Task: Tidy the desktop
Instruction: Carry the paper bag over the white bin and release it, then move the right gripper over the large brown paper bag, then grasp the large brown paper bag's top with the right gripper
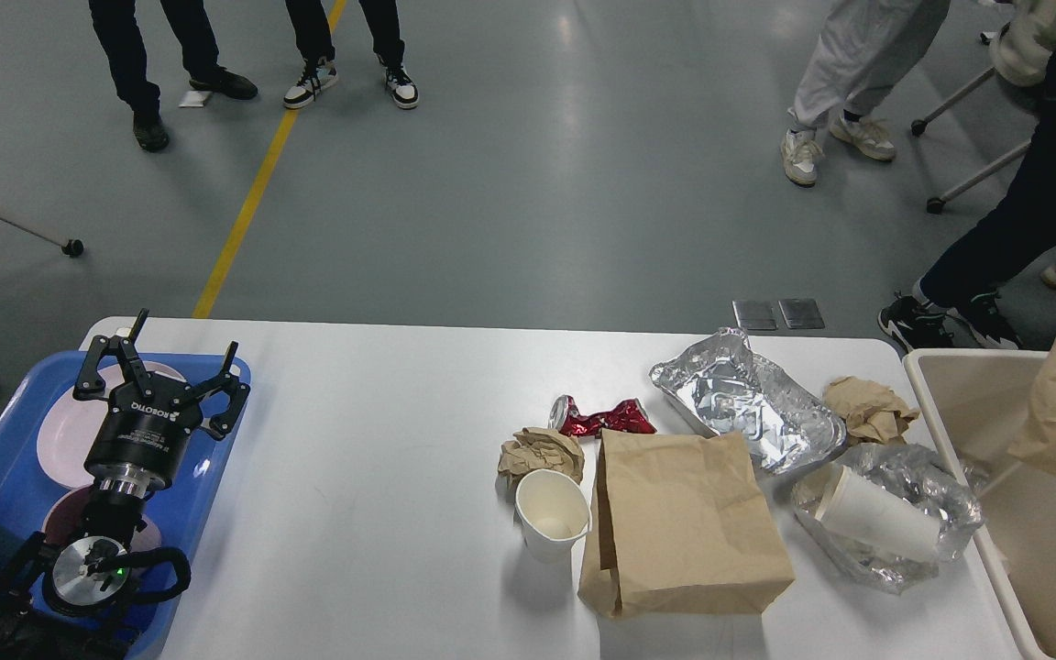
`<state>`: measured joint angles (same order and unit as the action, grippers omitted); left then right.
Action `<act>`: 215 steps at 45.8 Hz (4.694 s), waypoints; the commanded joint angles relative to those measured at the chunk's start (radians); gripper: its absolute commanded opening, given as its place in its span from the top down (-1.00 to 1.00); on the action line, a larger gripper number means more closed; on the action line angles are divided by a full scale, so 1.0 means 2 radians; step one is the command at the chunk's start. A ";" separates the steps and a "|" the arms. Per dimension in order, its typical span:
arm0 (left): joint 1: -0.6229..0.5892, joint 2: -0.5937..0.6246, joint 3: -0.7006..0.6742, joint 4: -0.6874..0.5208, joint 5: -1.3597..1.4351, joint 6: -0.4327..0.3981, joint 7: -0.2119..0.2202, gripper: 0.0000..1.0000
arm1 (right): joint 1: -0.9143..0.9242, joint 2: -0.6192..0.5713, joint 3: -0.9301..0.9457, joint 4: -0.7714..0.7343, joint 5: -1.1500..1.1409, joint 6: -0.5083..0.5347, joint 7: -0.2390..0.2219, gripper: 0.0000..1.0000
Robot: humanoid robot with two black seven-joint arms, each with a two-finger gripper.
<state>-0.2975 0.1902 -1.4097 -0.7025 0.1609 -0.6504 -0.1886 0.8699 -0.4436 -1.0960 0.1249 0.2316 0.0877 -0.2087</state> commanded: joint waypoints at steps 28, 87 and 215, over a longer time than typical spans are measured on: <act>0.000 0.000 0.000 0.000 0.000 0.000 0.000 -0.93 | -0.123 0.021 0.039 -0.031 0.000 -0.048 -0.026 1.00; -0.001 0.000 0.000 0.000 0.000 0.000 0.000 -0.93 | 0.185 -0.056 -0.008 0.210 -0.117 0.073 -0.023 -1.00; 0.000 0.000 -0.001 0.000 0.000 0.000 0.001 -0.93 | 0.249 0.147 0.063 0.556 -0.110 0.011 0.020 -0.99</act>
<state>-0.2977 0.1902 -1.4098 -0.7026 0.1610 -0.6504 -0.1872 1.4254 -0.1696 -0.9670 1.2632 0.0126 0.1586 -0.1683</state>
